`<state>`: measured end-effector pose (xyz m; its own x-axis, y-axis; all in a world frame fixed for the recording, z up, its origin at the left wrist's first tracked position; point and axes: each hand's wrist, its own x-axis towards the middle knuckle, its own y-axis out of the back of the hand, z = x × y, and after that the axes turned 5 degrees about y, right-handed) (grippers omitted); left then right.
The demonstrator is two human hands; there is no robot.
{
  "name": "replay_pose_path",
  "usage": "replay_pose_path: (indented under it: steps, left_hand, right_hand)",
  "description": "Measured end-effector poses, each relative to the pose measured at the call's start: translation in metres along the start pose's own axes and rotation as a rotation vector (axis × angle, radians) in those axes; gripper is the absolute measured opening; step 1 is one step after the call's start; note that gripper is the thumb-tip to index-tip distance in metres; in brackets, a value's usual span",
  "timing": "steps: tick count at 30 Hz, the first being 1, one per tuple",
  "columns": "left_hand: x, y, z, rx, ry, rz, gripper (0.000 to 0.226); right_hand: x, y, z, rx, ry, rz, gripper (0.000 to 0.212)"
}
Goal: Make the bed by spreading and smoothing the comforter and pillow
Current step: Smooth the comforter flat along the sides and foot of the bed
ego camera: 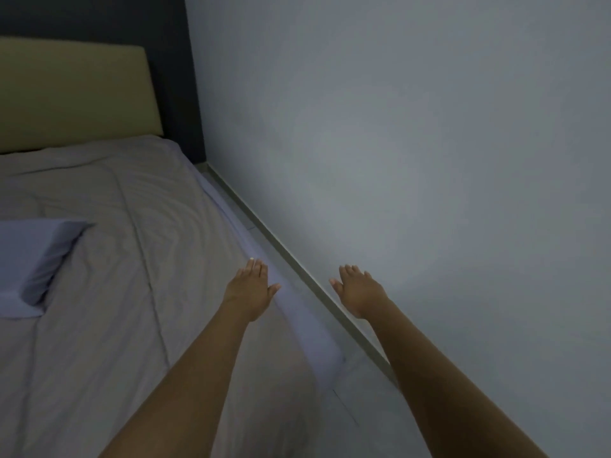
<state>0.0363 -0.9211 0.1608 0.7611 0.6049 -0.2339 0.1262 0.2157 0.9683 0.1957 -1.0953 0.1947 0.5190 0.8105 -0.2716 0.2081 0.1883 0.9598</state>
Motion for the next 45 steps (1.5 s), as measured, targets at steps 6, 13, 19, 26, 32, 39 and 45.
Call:
replay_pose_path:
  steps: [6, 13, 19, 26, 32, 39, 45]
  left_hand:
    - [0.111, 0.022, 0.020, 0.040, 0.125, -0.028, 0.067]
    - [0.201, 0.026, 0.039, 0.012, 0.374, -0.018, 0.066]
    - [0.247, 0.057, 0.034, -0.003, 0.593, -0.005, 0.066]
    - [0.302, 0.085, 0.002, -0.035, 0.742, 0.014, 0.065]
    - [0.391, 0.113, -0.068, -0.030, 0.777, 0.031, 0.067]
    - [0.509, 0.178, -0.194, 0.005, 0.809, 0.071, 0.067]
    - [0.586, 0.186, -0.273, -0.047, 0.825, 0.061, 0.070]
  right_hand:
    - [0.128, 0.038, 0.051, -0.038, 0.155, 0.000, 0.064]
    - [0.268, 0.079, 0.130, -0.110, 0.334, -0.049, 0.064]
    - [0.375, 0.131, 0.143, -0.161, 0.496, -0.028, 0.062]
    - [0.465, 0.156, 0.103, -0.141, 0.663, -0.020, 0.062]
    - [0.578, 0.196, 0.053, -0.158, 0.687, -0.017, 0.061]
    - [0.735, 0.238, -0.055, -0.147, 0.757, -0.016, 0.062]
    - [0.849, 0.235, -0.126, -0.206, 0.805, -0.067, 0.063]
